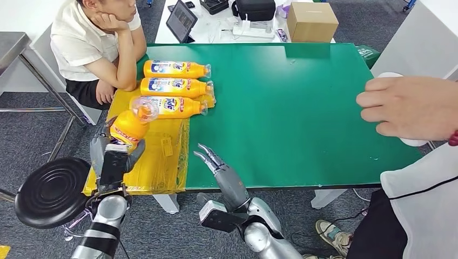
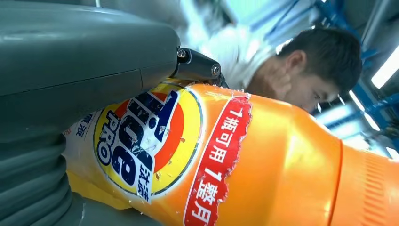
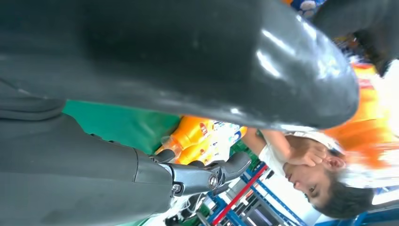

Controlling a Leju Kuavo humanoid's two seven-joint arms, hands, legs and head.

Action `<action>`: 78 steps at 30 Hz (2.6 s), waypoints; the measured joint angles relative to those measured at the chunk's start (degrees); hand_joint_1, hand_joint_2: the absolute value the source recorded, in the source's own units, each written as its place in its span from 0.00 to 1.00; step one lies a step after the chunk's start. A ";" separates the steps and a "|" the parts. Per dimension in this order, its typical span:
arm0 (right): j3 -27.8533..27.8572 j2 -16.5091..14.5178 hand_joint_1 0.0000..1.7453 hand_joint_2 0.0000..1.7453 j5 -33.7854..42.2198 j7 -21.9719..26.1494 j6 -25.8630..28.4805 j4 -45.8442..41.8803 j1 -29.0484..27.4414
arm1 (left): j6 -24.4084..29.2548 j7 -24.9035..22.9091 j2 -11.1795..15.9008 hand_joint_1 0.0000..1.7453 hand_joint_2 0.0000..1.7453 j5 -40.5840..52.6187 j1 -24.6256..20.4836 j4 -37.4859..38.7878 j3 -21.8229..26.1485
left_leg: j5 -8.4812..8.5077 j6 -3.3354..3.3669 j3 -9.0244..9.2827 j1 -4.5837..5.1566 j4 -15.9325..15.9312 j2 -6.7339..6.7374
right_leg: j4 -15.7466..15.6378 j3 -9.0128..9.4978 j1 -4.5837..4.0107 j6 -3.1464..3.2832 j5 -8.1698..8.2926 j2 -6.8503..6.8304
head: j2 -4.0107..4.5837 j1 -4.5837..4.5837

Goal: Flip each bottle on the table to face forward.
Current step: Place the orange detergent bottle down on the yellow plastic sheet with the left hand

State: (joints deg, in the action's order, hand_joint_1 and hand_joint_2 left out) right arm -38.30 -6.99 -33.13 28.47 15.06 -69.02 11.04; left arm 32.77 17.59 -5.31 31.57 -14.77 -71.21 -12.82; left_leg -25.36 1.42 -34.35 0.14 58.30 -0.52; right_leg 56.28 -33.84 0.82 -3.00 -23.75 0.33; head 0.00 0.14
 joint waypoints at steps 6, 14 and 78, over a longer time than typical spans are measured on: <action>-0.46 -1.18 0.00 0.00 1.61 0.66 -3.50 1.33 2.91 | -4.18 -9.27 0.11 1.00 1.00 21.16 -10.90 19.50 -1.48 | 0.12 0.00 0.00 0.02 0.00 0.00 | 0.01 0.01 0.02 0.01 0.14 -0.02 | 0.00 0.01; -0.57 -1.90 0.00 0.00 2.16 0.90 -5.58 2.66 5.40 | -13.36 -12.10 -0.23 1.00 1.00 25.25 -19.48 35.94 -4.54 | 0.12 0.00 -0.02 0.03 0.01 0.03 | 0.01 -0.03 0.01 0.06 0.19 -0.02 | 0.00 -0.01; -4.96 -2.19 0.00 1.00 1.48 5.77 0.69 2.58 2.40 | -28.04 -0.02 2.22 0.00 1.00 -15.71 -15.80 21.71 3.15 | 0.16 -0.03 -0.07 0.02 0.01 0.02 | 0.01 -0.06 0.01 0.06 0.20 -0.03 | 0.00 0.01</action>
State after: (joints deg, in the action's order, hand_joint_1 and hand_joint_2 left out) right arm -43.27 -9.17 -31.65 34.25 15.75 -66.43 13.44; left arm 4.73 17.57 -3.09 15.86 -30.57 -49.50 -9.67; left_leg -25.20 1.39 -34.42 0.16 58.31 -0.50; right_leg 56.29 -33.90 0.84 -2.94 -23.55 0.30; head 0.00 0.14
